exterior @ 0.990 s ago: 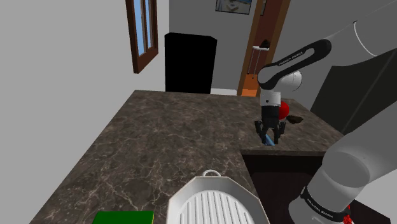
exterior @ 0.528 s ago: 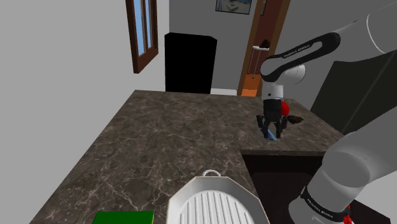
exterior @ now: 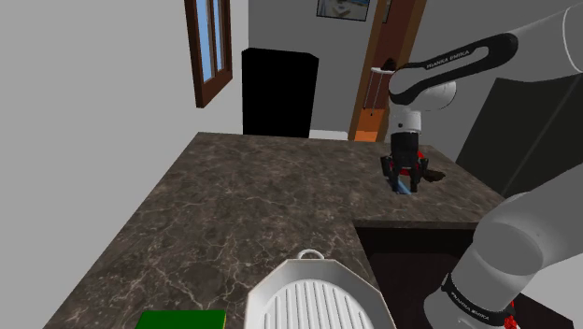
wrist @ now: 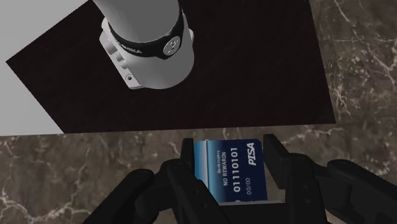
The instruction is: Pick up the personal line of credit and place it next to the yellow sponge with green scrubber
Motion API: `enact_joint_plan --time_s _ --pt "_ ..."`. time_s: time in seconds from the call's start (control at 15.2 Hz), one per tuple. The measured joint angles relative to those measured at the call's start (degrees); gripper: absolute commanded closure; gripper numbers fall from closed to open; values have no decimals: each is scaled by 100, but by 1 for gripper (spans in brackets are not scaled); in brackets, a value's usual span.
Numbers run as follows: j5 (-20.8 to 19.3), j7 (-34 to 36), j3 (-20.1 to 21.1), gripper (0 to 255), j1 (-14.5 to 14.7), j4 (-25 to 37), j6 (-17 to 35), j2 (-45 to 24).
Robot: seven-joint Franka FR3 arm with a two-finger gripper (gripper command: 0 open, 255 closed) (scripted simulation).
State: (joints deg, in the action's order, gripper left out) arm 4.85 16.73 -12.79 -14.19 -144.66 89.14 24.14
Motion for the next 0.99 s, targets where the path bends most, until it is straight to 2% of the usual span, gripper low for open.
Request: enact_joint_plan --time_s 0.33,0.66,0.99 --pt "122 205 135 255 71 59 -275 244" --pt "670 823 635 255 384 -415 -217 785" --pt "1384 1505 1229 255 804 -747 -98 1194"
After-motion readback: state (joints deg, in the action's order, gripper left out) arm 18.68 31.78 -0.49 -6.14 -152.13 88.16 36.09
